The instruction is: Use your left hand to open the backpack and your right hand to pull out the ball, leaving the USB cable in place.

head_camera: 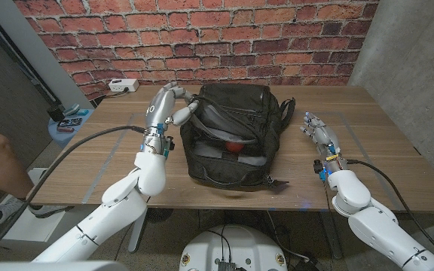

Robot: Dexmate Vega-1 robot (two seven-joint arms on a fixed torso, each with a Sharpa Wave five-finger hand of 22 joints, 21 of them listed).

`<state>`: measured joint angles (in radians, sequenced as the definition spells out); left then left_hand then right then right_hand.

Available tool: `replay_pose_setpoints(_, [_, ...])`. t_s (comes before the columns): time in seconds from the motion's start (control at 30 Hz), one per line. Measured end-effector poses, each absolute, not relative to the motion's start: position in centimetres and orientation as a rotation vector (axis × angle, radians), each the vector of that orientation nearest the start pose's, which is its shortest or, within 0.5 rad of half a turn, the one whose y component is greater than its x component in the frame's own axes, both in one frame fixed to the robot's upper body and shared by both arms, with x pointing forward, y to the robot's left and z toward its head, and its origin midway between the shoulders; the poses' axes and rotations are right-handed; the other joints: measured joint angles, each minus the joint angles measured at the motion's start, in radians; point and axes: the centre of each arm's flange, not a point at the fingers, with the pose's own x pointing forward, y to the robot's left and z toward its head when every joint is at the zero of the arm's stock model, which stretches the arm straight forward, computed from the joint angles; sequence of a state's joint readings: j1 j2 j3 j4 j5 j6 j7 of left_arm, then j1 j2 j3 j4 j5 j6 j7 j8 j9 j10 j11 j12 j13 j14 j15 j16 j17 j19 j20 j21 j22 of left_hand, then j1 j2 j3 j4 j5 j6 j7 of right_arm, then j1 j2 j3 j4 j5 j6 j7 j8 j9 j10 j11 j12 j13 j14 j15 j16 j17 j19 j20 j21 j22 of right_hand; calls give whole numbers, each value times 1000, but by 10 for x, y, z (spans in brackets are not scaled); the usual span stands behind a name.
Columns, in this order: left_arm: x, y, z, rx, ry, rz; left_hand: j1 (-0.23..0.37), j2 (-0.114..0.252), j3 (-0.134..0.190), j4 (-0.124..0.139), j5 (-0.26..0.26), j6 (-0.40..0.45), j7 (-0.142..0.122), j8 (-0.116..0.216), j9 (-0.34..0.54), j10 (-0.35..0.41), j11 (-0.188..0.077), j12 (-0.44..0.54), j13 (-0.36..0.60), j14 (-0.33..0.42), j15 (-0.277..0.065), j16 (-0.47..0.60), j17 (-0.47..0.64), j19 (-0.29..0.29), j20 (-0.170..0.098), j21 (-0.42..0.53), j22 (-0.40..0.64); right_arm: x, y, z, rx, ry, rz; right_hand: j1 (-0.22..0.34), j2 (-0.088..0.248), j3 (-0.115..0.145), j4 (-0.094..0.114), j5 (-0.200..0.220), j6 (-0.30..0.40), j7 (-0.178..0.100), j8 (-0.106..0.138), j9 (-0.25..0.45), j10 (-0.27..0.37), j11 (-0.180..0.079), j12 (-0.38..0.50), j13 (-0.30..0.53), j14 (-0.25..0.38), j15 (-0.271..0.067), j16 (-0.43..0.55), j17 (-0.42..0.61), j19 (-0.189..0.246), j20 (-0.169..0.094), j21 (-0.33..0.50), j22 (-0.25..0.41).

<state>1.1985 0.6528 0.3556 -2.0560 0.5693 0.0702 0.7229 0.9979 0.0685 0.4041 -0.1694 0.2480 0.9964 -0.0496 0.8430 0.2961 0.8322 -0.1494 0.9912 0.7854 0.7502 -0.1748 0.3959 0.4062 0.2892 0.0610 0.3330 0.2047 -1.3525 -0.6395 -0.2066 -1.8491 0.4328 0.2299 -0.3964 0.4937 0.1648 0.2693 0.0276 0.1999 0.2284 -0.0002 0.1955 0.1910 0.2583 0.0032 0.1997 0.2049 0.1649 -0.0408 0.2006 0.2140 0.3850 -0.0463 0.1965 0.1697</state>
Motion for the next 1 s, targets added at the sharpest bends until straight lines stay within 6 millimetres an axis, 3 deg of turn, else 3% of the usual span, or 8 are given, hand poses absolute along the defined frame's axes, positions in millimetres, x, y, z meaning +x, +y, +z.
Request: replay_pose_setpoints(1.0, [488,194,43,681,-1075,367,13,0,0,0,8,-2,9,4,-4,-2,12,15,-3,-2,9,-5,14,-5,5,0,0,482,-273,-94,-154,-594,-82,4,-4,5,-17,-4,4,4,0,0,5,5,0,0,0,0,7,0,0,0,0,0])
